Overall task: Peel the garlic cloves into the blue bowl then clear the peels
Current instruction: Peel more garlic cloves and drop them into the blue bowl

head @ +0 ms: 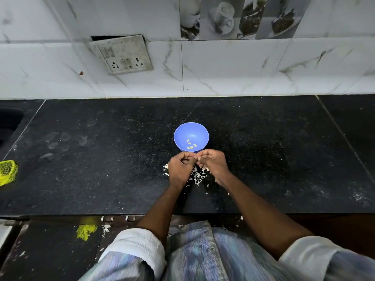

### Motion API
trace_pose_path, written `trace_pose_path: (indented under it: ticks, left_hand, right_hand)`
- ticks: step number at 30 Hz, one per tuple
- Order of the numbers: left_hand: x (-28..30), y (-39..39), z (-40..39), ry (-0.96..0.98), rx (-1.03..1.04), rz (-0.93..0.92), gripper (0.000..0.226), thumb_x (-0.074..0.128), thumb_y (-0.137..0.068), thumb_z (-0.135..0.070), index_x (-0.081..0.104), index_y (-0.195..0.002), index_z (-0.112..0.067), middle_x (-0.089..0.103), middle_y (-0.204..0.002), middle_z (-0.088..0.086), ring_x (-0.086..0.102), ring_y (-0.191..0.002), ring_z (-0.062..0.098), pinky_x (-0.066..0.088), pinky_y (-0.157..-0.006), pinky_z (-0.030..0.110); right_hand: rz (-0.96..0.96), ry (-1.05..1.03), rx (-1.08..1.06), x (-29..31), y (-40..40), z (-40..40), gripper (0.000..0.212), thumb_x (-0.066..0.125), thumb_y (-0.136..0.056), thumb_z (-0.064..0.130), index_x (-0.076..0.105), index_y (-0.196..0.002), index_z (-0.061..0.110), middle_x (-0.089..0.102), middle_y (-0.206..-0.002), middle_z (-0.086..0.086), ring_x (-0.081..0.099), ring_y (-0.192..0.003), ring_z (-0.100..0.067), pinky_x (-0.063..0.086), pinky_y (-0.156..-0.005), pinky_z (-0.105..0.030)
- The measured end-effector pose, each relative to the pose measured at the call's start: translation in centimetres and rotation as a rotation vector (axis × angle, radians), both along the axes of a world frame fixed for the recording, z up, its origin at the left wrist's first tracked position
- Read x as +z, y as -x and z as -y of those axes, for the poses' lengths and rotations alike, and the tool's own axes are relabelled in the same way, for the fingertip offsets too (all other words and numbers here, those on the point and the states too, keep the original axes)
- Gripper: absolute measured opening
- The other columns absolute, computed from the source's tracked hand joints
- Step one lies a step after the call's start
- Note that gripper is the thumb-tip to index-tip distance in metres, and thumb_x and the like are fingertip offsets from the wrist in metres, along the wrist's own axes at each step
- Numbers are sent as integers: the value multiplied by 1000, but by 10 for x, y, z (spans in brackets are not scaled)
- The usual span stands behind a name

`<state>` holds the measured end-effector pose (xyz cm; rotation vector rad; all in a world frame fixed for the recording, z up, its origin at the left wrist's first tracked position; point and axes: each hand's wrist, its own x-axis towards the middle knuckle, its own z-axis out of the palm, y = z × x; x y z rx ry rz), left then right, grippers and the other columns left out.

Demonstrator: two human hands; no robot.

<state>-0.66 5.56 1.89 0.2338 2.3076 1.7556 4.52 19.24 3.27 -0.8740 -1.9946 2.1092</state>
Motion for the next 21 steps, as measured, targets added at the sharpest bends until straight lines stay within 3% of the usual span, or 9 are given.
trace_pose_path:
  ticks: [5,9,12,19,21]
  left_hand:
    - [-3,2,1,27,-4,-35,9,88,-84,-18,81,-90,-19,79,-82,-9,76,-73,11,62,-72,28]
    - [-4,2,2,61,10,-137,11,86,-85,-12,80,-92,-18,78,-88,-10,73,-73,6,60,-71,24]
    - [-3,0,1,62,-8,-154,12,85,-86,-9,80,-94,-16,78,-87,-11,74,-73,4,59,-71,21]
    - [-6,-3,3,16,-14,-79,12,81,-87,-2,80,-91,-13,78,-80,-4,75,-72,11,64,-73,32]
    - [-6,-4,5,8,6,-64,10,81,-87,0,80,-92,-8,79,-81,-1,74,-70,9,63,-71,28]
  right_hand:
    - [5,-45,23,0,-1,-1,10,77,-88,3,75,-98,1,78,-88,-14,71,-71,-14,56,-64,-24]
    - [-14,-164,36,0,-2,-2,6,79,-87,5,79,-93,5,78,-82,-8,69,-69,-8,53,-61,-20]
    - [0,-191,53,1,-2,-2,4,78,-88,5,80,-91,7,77,-77,-8,69,-65,-12,56,-62,-25]
    - [44,-222,99,-1,-2,2,7,74,-89,1,78,-89,6,76,-74,-10,69,-62,-13,56,-62,-27]
    - [52,-202,102,1,-3,3,12,69,-88,-2,78,-88,5,76,-75,-12,69,-64,-14,56,-62,-26]
